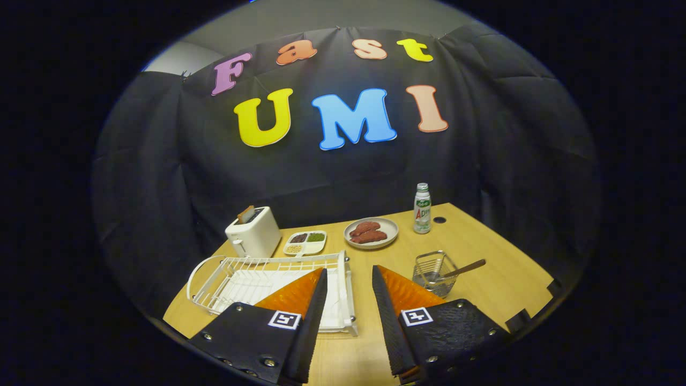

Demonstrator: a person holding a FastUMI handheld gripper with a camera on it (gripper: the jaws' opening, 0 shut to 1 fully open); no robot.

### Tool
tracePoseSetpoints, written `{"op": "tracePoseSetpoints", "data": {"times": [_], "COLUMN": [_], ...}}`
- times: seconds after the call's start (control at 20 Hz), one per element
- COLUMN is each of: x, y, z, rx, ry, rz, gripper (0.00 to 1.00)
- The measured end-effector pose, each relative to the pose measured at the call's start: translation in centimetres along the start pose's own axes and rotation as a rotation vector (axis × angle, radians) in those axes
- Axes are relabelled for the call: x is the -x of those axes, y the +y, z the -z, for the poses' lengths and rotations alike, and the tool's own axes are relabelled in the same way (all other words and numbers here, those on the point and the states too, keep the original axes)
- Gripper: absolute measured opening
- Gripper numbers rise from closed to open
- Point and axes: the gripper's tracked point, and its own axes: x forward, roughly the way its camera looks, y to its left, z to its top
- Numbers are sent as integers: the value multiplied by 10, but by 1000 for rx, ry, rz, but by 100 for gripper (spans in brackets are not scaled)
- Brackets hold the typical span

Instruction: Take the plate from the dish rack, then take the spoon from the basket and place it into the plate.

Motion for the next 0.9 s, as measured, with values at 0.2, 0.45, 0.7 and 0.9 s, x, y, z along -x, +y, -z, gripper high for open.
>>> {"op": "tracePoseSetpoints", "data": {"times": [0.2, 0.45, 0.7, 0.9], "x": [-5, -16, -31, -49], "y": [-42, -95, -147, -183], "z": [-2, 13, 35, 56], "rx": [7, -61, -126, -176], "ry": [-9, 17, 50, 85], "rz": [89, 184, 271, 326], "gripper": [54, 54, 54, 54]}}
